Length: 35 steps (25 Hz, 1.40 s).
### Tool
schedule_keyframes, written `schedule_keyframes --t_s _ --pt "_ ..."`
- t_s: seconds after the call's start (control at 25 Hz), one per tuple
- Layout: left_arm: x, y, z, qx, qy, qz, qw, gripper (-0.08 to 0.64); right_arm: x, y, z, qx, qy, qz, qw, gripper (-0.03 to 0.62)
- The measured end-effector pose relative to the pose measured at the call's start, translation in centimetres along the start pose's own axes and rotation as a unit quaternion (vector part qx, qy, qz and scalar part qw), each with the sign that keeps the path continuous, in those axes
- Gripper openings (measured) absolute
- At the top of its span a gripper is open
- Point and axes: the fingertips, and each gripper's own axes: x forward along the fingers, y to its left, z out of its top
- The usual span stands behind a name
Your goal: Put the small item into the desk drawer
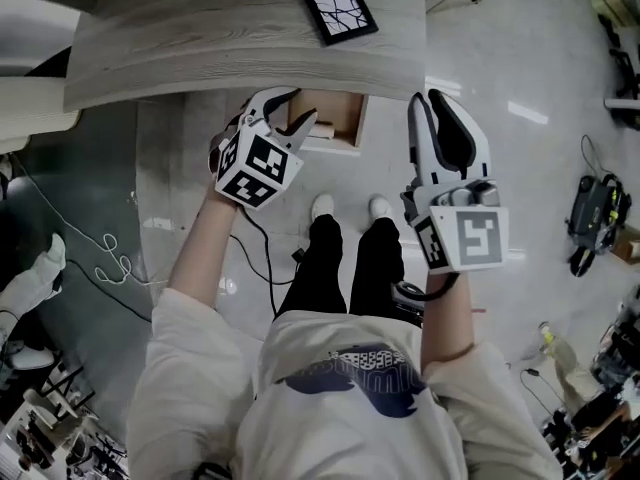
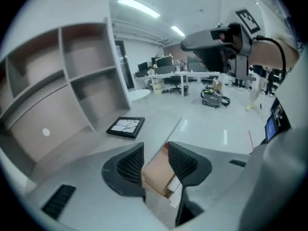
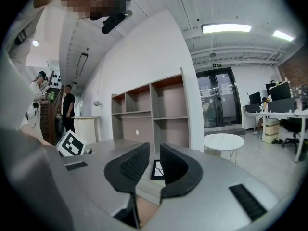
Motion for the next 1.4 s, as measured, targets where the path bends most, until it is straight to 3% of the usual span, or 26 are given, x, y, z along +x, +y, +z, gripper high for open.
schedule_keyframes --t_s 0.16,0.32,0.48,0.68,0.84,1.04,1.28,1.4 --pt "-4.7 1.5 2.6 -0.059 -0.044 0.058 0.9956 0.149 -0.1 1.0 2.4 -0.002 -0.008 0.020 1.000 0.066" --pt "-10.0 3.1 4.7 -0.100 -0.080 0.127 0.9836 0.122 -0.3 2.1 4.4 -0.010 -0.018 0.047 0.999 0.066" --pt "-15.1 4.2 6.2 -0.145 -0.131 0.195 0.9611 0.050 -1.2 3.1 6.1 -0.018 -0.024 0.072 0.997 0.066" --pt "-20.7 4.3 7.9 -0.174 -0.182 0.270 0.9294 0.019 -2.2 4.1 8.9 -0.033 -0.041 0.100 0.994 0.066" --pt "-24.8 3.8 9.8 -0.179 -0.226 0.329 0.8994 0.009 -2.8 4.6 10.9 -0.041 -0.059 0.117 0.991 0.066" --pt "-29.3 2.9 12.2 -0.182 -0.305 0.368 0.8591 0.009 -4.1 4.9 12.5 -0.050 -0.077 0.130 0.987 0.064" --pt "-34.6 1.3 16.9 -0.106 -0.365 0.419 0.8249 0.008 -5.1 5.2 14.4 -0.055 -0.097 0.141 0.984 0.064" --pt "-35.7 0.7 18.0 -0.087 -0.368 0.438 0.8157 0.008 -5.3 5.6 14.9 -0.057 -0.106 0.147 0.982 0.064"
